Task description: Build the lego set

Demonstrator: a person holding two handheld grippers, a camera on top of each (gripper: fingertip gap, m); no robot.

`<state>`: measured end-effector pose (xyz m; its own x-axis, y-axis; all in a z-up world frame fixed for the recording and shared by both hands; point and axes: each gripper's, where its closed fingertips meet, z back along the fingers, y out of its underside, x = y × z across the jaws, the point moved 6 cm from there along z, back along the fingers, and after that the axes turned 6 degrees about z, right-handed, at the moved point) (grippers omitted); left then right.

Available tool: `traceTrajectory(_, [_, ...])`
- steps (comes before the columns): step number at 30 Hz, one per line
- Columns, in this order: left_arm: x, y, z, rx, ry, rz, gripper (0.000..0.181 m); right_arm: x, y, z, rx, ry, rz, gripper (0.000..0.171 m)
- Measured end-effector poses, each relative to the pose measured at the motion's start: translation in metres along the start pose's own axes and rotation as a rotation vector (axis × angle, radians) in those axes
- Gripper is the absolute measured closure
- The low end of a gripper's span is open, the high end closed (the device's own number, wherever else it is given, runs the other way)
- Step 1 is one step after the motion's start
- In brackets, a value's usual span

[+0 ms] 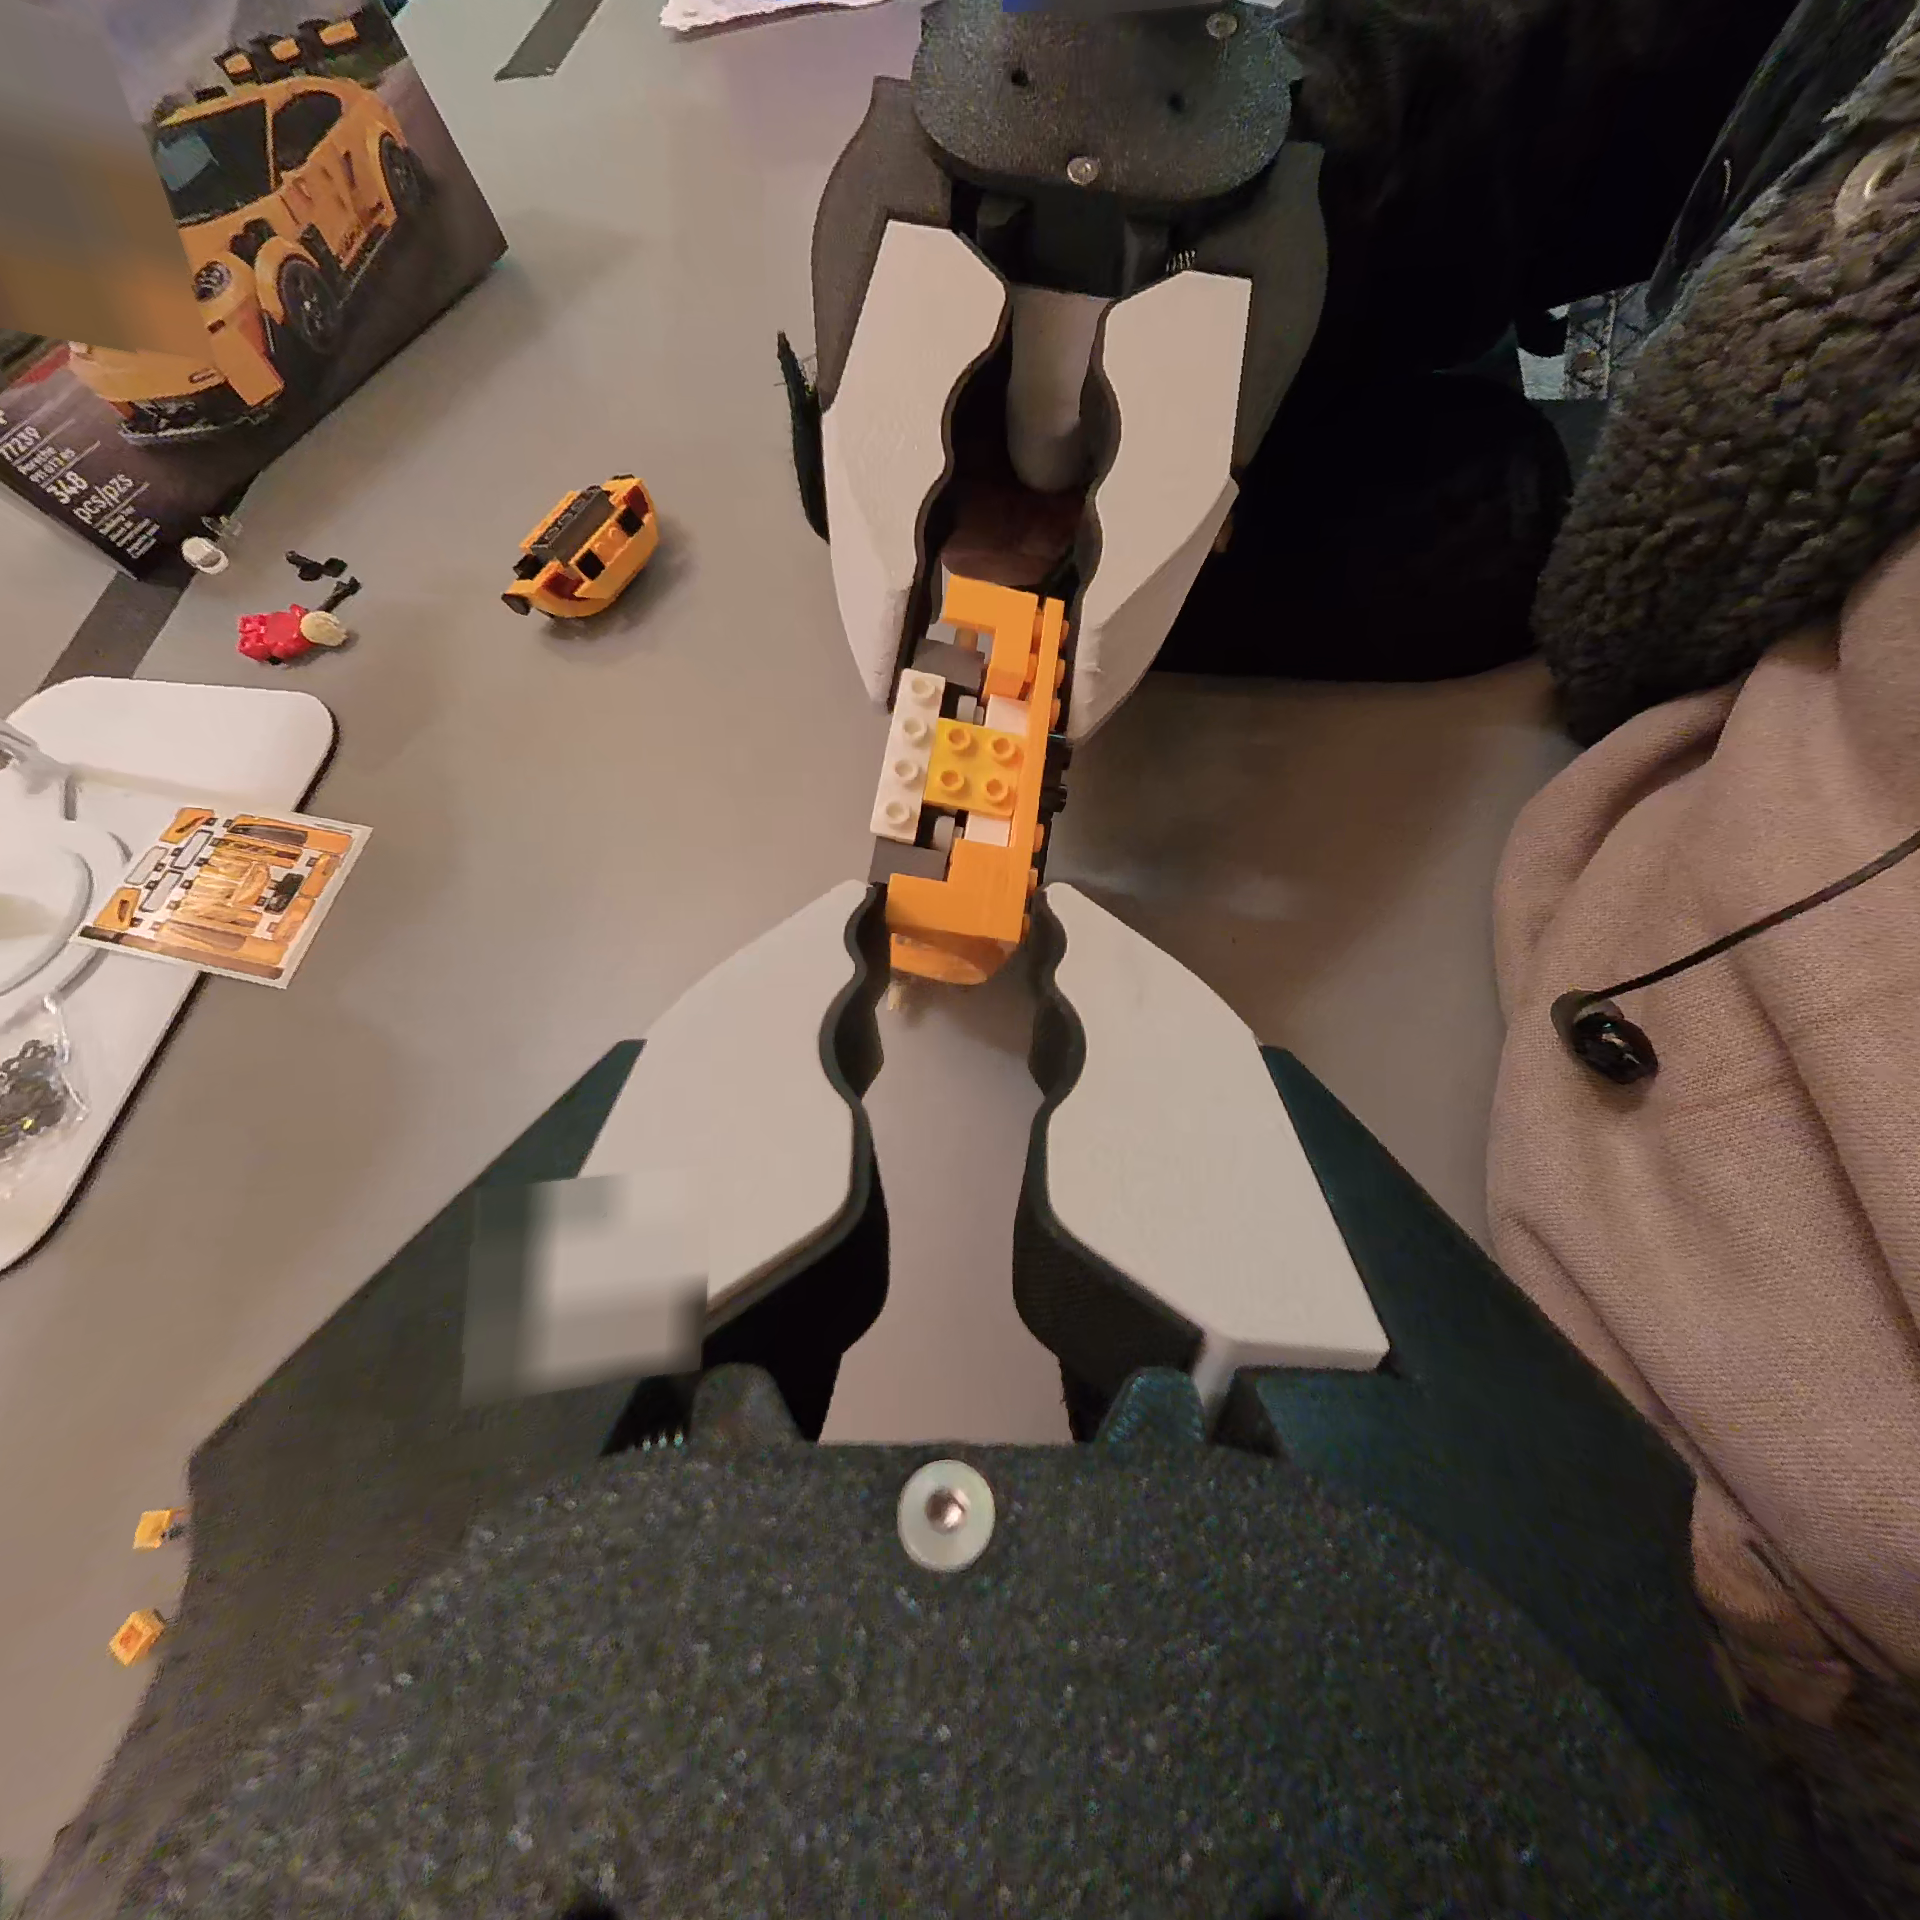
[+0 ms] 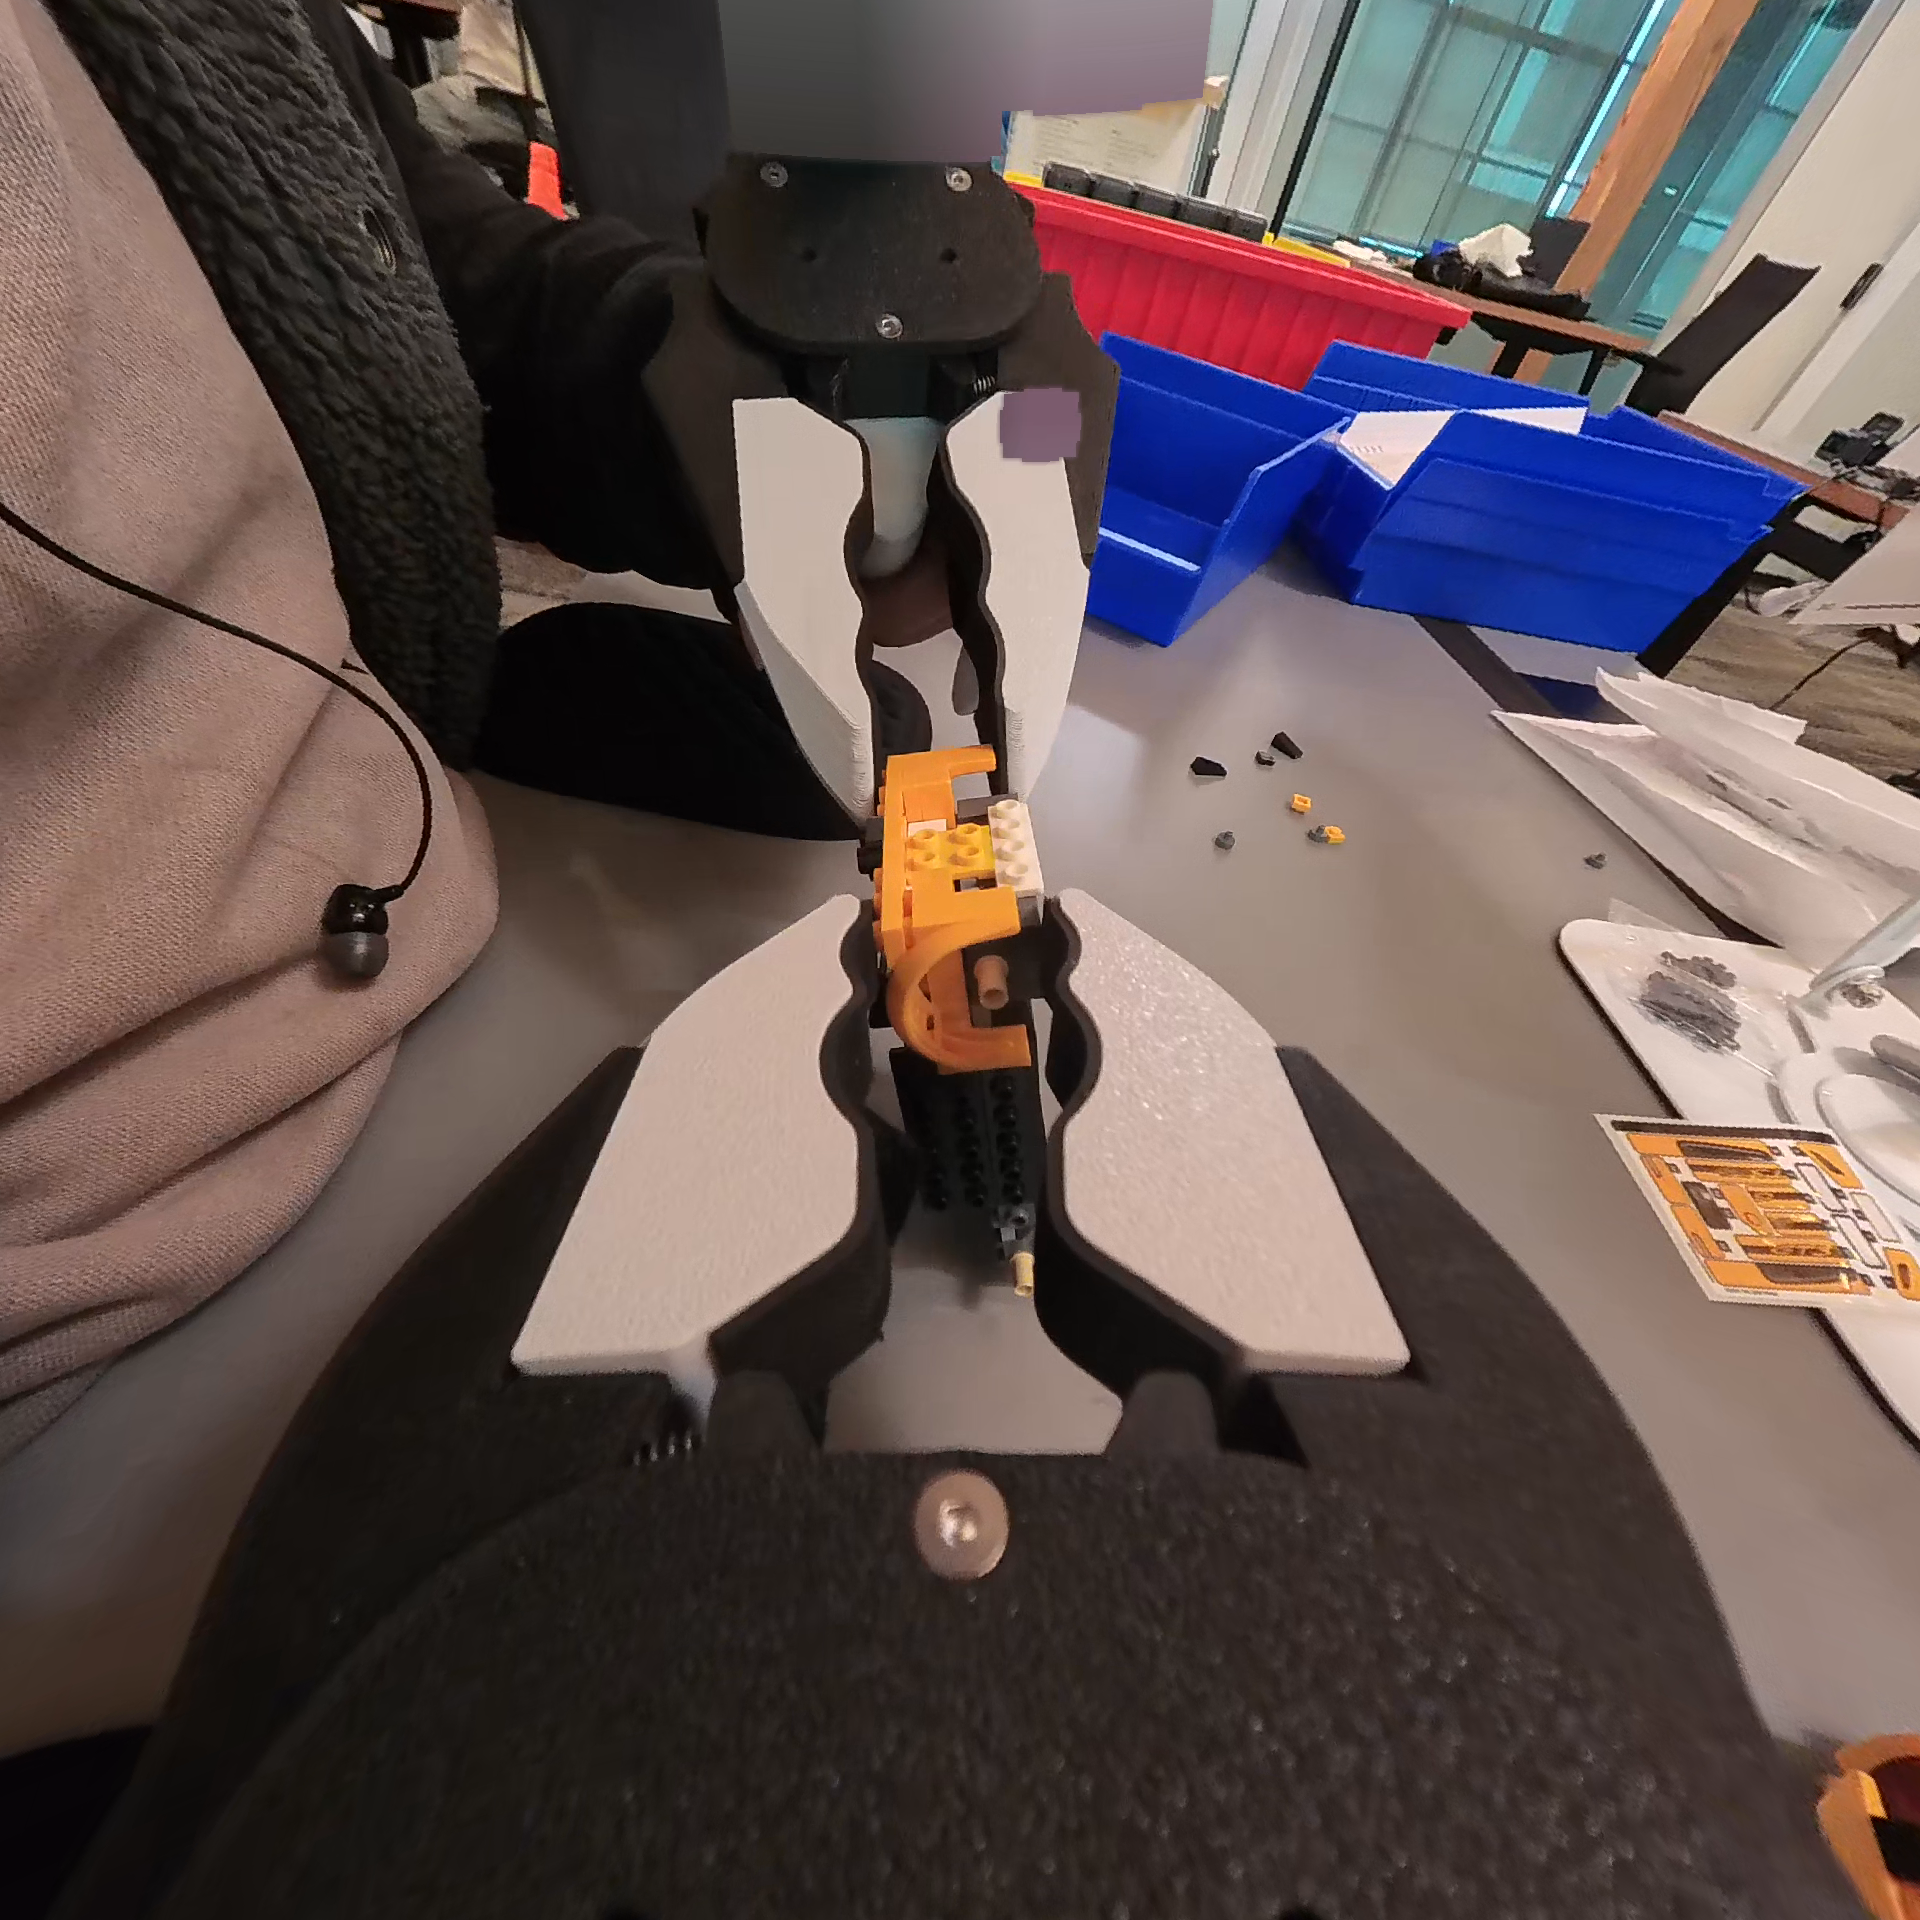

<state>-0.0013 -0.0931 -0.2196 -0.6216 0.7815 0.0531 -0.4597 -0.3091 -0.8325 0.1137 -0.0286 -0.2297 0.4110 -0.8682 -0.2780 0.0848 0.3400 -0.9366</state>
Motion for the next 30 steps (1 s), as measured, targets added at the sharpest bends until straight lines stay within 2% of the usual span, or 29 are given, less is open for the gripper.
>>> traceTrajectory(7, [0.004, 0.000, 0.000, -0.012, 0.001, 0.059, 0.156, -0.002, -0.001, 0.001, 0.030, 0.014, -0.006, 0.136])
traceTrajectory(10, [0.009, 0.001, 0.002, -0.029, 0.010, 0.116, 0.156, -0.006, -0.001, 0.004, 0.048, 0.033, -0.017, 0.129])
traceTrajectory(13, [0.017, 0.003, 0.003, -0.051, 0.043, 0.212, 0.156, -0.013, -0.002, 0.011, 0.058, 0.086, -0.010, 0.130])
traceTrajectory(18, [0.044, 0.014, -0.001, -0.099, 0.275, 0.620, 0.156, -0.025, -0.005, 0.017, 0.126, 0.126, 0.006, 0.139])
traceTrajectory(20, [0.055, 0.023, -0.008, -0.103, 0.398, 0.793, 0.155, -0.030, -0.007, 0.014, 0.190, 0.137, 0.046, 0.140])
traceTrajectory(23, [0.067, 0.039, -0.024, -0.055, 0.566, 1.002, 0.155, -0.039, 0.005, 0.006, 0.364, 0.095, -0.011, 0.140])
traceTrajectory(25, [0.073, 0.047, -0.032, -0.019, 0.646, 1.091, 0.155, -0.041, 0.018, 0.002, 0.423, 0.052, -0.067, 0.139])
traceTrajectory(27, [0.076, 0.052, -0.039, 0.034, 0.717, 1.132, 0.155, -0.043, 0.028, 0.000, 0.409, 0.026, -0.139, 0.138])
traceTrajectory(30, [0.082, 0.059, -0.048, 0.123, 0.708, 1.127, 0.155, -0.043, 0.041, -0.003, 0.423, -0.024, -0.250, 0.138])
